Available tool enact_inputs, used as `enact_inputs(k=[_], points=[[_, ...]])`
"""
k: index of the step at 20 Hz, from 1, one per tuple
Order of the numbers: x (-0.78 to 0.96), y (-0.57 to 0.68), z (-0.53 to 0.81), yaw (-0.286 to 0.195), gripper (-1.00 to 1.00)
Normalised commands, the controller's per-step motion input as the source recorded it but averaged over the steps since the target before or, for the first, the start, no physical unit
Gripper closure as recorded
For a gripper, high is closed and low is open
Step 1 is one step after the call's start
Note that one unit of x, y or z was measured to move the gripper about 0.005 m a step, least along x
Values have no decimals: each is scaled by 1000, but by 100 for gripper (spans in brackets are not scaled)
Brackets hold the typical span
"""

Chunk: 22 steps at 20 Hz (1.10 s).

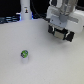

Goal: Open the kcup holder, insert the kcup into the holder, and close the kcup holder

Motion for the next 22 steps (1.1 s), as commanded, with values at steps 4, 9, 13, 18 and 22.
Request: enact_inputs(k=[4,9,13,18,22], points=[[895,-383,138,-84,100],[854,-405,144,-87,100],[537,-209,187,-96,-100],[303,-248,299,-118,-100],[227,-464,337,-158,-100]])
